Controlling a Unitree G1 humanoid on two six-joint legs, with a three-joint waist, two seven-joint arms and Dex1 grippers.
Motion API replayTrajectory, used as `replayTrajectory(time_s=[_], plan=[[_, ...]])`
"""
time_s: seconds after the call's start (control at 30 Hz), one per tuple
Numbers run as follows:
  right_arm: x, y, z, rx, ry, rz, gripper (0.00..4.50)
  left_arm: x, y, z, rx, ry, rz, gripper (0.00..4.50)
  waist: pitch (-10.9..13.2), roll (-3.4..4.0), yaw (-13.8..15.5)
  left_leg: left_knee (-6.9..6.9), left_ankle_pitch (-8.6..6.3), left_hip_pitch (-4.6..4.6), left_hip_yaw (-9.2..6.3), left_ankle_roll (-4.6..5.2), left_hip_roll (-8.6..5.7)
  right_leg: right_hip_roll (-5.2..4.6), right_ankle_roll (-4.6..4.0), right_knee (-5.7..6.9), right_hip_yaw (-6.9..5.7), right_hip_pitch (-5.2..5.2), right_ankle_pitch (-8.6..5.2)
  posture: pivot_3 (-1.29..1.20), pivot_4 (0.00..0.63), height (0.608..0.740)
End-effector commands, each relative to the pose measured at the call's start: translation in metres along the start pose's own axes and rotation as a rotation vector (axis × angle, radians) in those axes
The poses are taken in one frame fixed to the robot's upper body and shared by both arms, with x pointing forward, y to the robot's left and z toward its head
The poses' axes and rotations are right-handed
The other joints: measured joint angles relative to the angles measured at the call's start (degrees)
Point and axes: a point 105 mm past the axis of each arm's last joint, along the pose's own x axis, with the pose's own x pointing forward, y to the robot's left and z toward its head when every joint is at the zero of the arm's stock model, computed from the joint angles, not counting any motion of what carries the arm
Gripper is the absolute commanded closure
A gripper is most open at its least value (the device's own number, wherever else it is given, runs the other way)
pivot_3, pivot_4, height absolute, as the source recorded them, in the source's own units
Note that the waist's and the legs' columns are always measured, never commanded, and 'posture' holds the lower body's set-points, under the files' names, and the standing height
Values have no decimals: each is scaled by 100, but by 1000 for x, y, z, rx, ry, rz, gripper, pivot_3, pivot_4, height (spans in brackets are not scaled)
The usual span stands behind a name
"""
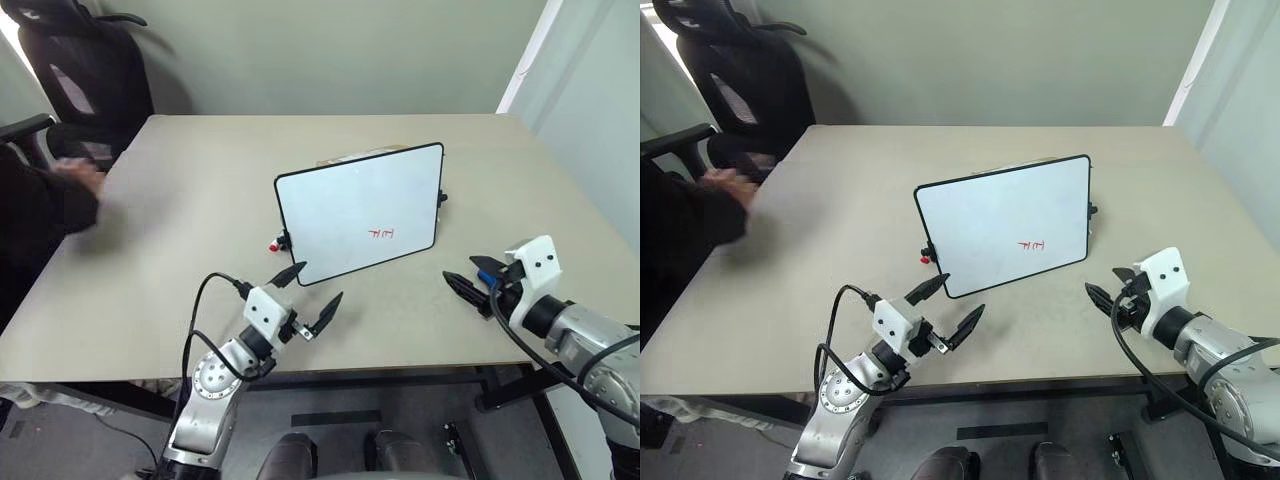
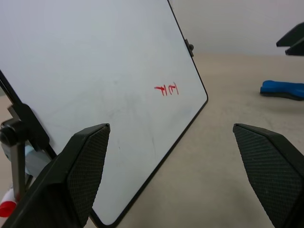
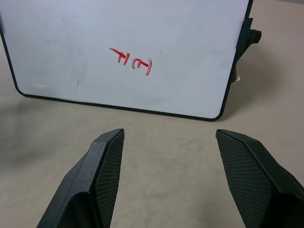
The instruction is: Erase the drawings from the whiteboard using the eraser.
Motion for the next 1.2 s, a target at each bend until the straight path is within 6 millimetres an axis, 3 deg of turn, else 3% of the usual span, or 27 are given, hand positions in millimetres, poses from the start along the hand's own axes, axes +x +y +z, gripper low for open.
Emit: replayTrajectory(time_s=[0.03, 0.4, 0.6, 0.87, 1.2], plan=[[1, -1, 10, -37, -36, 4, 1227, 2, 3, 17, 34, -53, 10, 0, 0, 0, 0, 0, 0, 0, 0, 0, 0, 0, 0, 0, 0, 0, 0, 0, 150, 739], [-6, -14, 13, -11, -57, -50, 1227, 13, -9, 2, 23, -17, -10, 0, 0, 1, 2, 1, 0, -1, 0, -1, 0, 0, 0, 0, 0, 1, 0, 0, 150, 739], [-9, -26, 12, 15, -50, -95, 1227, 12, -3, -9, 19, 13, 13, 0, 0, -1, 5, 0, 0, 0, 0, 0, 1, 0, 0, 0, 0, 2, 0, 0, 150, 739], [-5, -44, 13, 7, -54, -143, 1227, 8, -4, 1, 25, -15, 32, 0, 0, 0, 0, 0, 1, 1, 0, 2, 0, 0, 0, 0, 0, 2, 1, 0, 150, 739], [-5, -73, -18, 102, 191, -225, 1227, 3, -16, 9, -14, -38, 33, 0, 0, 2, 1, 0, 0, 0, 0, 1, 0, -1, 0, 1, 0, 4, 0, 0, 150, 739]])
